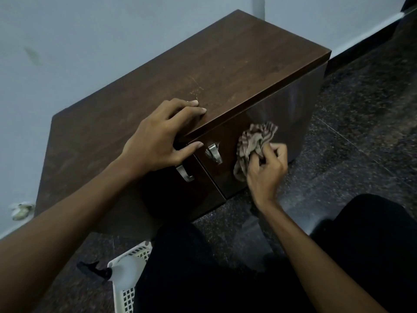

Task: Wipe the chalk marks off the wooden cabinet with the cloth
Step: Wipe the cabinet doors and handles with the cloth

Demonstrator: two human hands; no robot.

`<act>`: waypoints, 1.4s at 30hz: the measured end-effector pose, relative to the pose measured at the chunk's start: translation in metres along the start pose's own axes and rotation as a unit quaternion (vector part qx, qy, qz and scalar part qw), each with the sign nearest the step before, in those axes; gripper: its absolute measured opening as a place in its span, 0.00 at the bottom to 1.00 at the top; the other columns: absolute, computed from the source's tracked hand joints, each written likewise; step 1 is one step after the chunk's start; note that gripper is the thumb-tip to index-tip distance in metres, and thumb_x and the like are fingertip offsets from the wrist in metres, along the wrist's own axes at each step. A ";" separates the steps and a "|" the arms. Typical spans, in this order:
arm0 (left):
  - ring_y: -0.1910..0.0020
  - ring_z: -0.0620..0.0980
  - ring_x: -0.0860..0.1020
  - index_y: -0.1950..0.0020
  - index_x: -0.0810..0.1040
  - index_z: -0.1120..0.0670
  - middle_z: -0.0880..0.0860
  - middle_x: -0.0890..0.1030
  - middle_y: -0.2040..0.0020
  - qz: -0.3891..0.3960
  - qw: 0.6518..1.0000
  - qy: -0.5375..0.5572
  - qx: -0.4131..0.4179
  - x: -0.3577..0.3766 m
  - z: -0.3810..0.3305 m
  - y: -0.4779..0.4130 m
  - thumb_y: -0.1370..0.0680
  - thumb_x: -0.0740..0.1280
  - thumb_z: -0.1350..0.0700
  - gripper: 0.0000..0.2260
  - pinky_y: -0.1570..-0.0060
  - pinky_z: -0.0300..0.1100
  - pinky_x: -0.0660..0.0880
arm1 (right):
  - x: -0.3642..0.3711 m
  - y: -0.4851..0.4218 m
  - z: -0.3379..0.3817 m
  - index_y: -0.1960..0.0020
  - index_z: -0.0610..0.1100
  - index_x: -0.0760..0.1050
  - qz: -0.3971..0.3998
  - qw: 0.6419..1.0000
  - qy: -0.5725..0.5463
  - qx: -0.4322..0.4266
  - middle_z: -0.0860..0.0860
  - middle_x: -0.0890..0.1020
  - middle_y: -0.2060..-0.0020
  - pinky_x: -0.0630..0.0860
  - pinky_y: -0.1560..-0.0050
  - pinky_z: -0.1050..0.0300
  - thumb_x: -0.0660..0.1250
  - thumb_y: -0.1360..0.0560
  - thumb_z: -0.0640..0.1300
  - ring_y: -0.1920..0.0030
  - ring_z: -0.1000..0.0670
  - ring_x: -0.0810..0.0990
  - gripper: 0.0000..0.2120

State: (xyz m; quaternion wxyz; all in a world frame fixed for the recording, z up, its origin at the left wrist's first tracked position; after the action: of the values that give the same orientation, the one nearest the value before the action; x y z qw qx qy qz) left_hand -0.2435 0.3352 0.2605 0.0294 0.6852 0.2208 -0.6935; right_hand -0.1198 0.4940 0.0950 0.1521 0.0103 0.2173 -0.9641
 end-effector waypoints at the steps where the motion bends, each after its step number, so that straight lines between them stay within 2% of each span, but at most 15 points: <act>1: 0.31 0.52 0.75 0.27 0.75 0.52 0.52 0.75 0.30 0.001 1.000 0.001 0.001 0.000 0.000 0.000 0.23 0.75 0.45 0.27 0.36 0.52 0.76 | 0.001 -0.010 0.014 0.57 0.33 0.79 -0.013 1.000 -0.014 -0.020 0.44 0.73 0.59 0.72 0.67 0.52 0.64 0.26 0.31 0.61 0.51 0.71 0.05; 5: 0.31 0.52 0.75 0.27 0.75 0.52 0.52 0.75 0.30 0.001 1.000 0.002 0.003 0.000 0.001 -0.001 0.23 0.74 0.45 0.27 0.35 0.52 0.76 | 0.005 -0.032 0.045 0.46 0.35 0.82 -0.039 0.994 -0.031 -0.098 0.44 0.72 0.59 0.71 0.65 0.62 0.66 0.25 0.32 0.61 0.55 0.69 0.10; 8: 0.31 0.52 0.75 0.27 0.75 0.52 0.53 0.75 0.30 -0.001 1.000 0.002 0.002 -0.001 0.000 0.000 0.23 0.75 0.45 0.27 0.35 0.52 0.76 | 0.006 -0.024 0.021 0.52 0.31 0.81 -0.016 0.992 -0.002 -0.122 0.42 0.73 0.60 0.72 0.65 0.58 0.66 0.28 0.28 0.58 0.56 0.69 0.08; 12: 0.31 0.52 0.74 0.27 0.75 0.53 0.53 0.75 0.30 0.000 1.000 0.002 0.002 -0.001 0.000 -0.001 0.23 0.75 0.46 0.27 0.35 0.51 0.76 | -0.002 0.004 -0.043 0.58 0.32 0.78 0.017 0.999 0.047 -0.017 0.45 0.71 0.60 0.67 0.61 0.64 0.63 0.28 0.31 0.59 0.55 0.68 0.05; 14: 0.30 0.51 0.74 0.27 0.75 0.52 0.53 0.75 0.30 0.000 1.000 0.000 0.001 -0.001 0.001 0.000 0.23 0.75 0.46 0.27 0.35 0.51 0.76 | -0.007 0.016 -0.067 0.59 0.33 0.76 0.024 0.995 0.081 0.058 0.47 0.70 0.61 0.67 0.61 0.61 0.63 0.28 0.30 0.61 0.55 0.67 0.04; 16: 0.30 0.51 0.74 0.27 0.75 0.52 0.53 0.75 0.30 0.001 1.000 0.003 0.002 -0.001 0.000 0.001 0.23 0.75 0.46 0.27 0.35 0.51 0.76 | -0.009 0.019 -0.076 0.59 0.33 0.77 0.024 0.988 0.099 0.114 0.46 0.71 0.61 0.68 0.61 0.58 0.64 0.28 0.29 0.61 0.53 0.68 0.04; 18: 0.31 0.52 0.74 0.27 0.75 0.53 0.53 0.75 0.30 0.002 1.000 0.003 0.002 -0.001 0.000 0.001 0.23 0.75 0.46 0.27 0.35 0.52 0.76 | -0.007 0.016 -0.066 0.57 0.33 0.78 0.013 0.987 0.104 0.124 0.46 0.71 0.61 0.67 0.61 0.63 0.65 0.28 0.29 0.61 0.54 0.68 0.04; 21: 0.31 0.53 0.75 0.27 0.75 0.53 0.53 0.76 0.30 0.001 1.000 0.006 0.000 -0.001 0.002 0.000 0.23 0.75 0.45 0.27 0.35 0.53 0.76 | -0.001 0.007 -0.028 0.55 0.32 0.79 -0.015 0.998 0.048 0.048 0.45 0.71 0.59 0.66 0.61 0.70 0.64 0.28 0.28 0.60 0.57 0.66 0.05; 24: 0.31 0.53 0.75 0.28 0.76 0.53 0.53 0.76 0.31 -0.002 1.000 0.016 0.001 -0.001 0.002 0.000 0.23 0.75 0.46 0.26 0.35 0.53 0.75 | 0.008 0.001 0.010 0.51 0.32 0.81 0.004 0.997 -0.007 -0.079 0.43 0.73 0.57 0.72 0.62 0.60 0.66 0.28 0.30 0.58 0.52 0.71 0.08; 27: 0.31 0.52 0.75 0.28 0.77 0.52 0.52 0.76 0.31 -0.005 1.000 0.023 -0.004 -0.003 0.002 0.000 0.23 0.75 0.46 0.25 0.35 0.53 0.75 | 0.013 0.002 0.023 0.37 0.36 0.79 0.034 0.980 0.009 -0.198 0.42 0.75 0.58 0.75 0.55 0.59 0.69 0.27 0.30 0.57 0.47 0.74 0.18; 29: 0.31 0.52 0.75 0.29 0.77 0.52 0.52 0.76 0.31 -0.005 1.000 0.028 -0.005 -0.003 0.002 0.000 0.23 0.74 0.46 0.24 0.35 0.54 0.75 | 0.012 0.003 0.014 0.34 0.39 0.77 0.045 0.969 0.030 -0.240 0.41 0.76 0.59 0.76 0.55 0.59 0.70 0.26 0.31 0.57 0.47 0.74 0.21; 34: 0.31 0.52 0.75 0.29 0.77 0.52 0.52 0.77 0.31 -0.006 0.999 0.037 -0.010 -0.004 0.002 0.000 0.23 0.74 0.46 0.24 0.35 0.54 0.75 | 0.008 0.027 -0.018 0.33 0.40 0.76 0.085 0.976 0.057 -0.193 0.43 0.77 0.58 0.78 0.67 0.51 0.64 0.19 0.42 0.61 0.46 0.76 0.15; 37: 0.31 0.51 0.75 0.29 0.77 0.51 0.51 0.77 0.31 -0.007 0.999 0.039 -0.012 -0.004 0.002 0.002 0.23 0.74 0.46 0.24 0.35 0.54 0.76 | 0.008 0.030 -0.014 0.41 0.37 0.81 0.097 0.983 0.048 -0.147 0.43 0.77 0.58 0.75 0.72 0.49 0.68 0.25 0.39 0.63 0.46 0.77 0.14; 39: 0.30 0.50 0.75 0.29 0.77 0.51 0.51 0.77 0.31 -0.007 0.999 0.044 -0.014 -0.003 0.003 0.002 0.22 0.73 0.45 0.24 0.35 0.54 0.75 | 0.008 0.024 0.001 0.43 0.37 0.82 0.087 0.984 0.034 -0.151 0.43 0.77 0.59 0.75 0.72 0.49 0.68 0.27 0.37 0.64 0.45 0.76 0.14; 42: 0.31 0.50 0.74 0.29 0.77 0.51 0.51 0.77 0.31 -0.008 0.998 0.055 -0.015 -0.001 0.006 0.001 0.22 0.73 0.45 0.23 0.35 0.54 0.75 | 0.008 0.013 0.023 0.37 0.39 0.79 0.063 0.978 0.011 -0.199 0.43 0.77 0.59 0.76 0.66 0.51 0.69 0.27 0.32 0.62 0.44 0.76 0.19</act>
State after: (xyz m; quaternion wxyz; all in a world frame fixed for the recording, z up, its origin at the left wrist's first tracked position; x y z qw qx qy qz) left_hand -0.2482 0.3319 0.2608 0.0225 0.7199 0.2378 -0.6516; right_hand -0.1226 0.4706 0.1099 0.2089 0.0037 0.4054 -0.8900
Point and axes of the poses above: each hand's wrist, its own y-axis away from the middle knuckle, its own x-axis out of the palm, z = x × y, the point moved 2 cm from there along -y, towards the middle knuckle
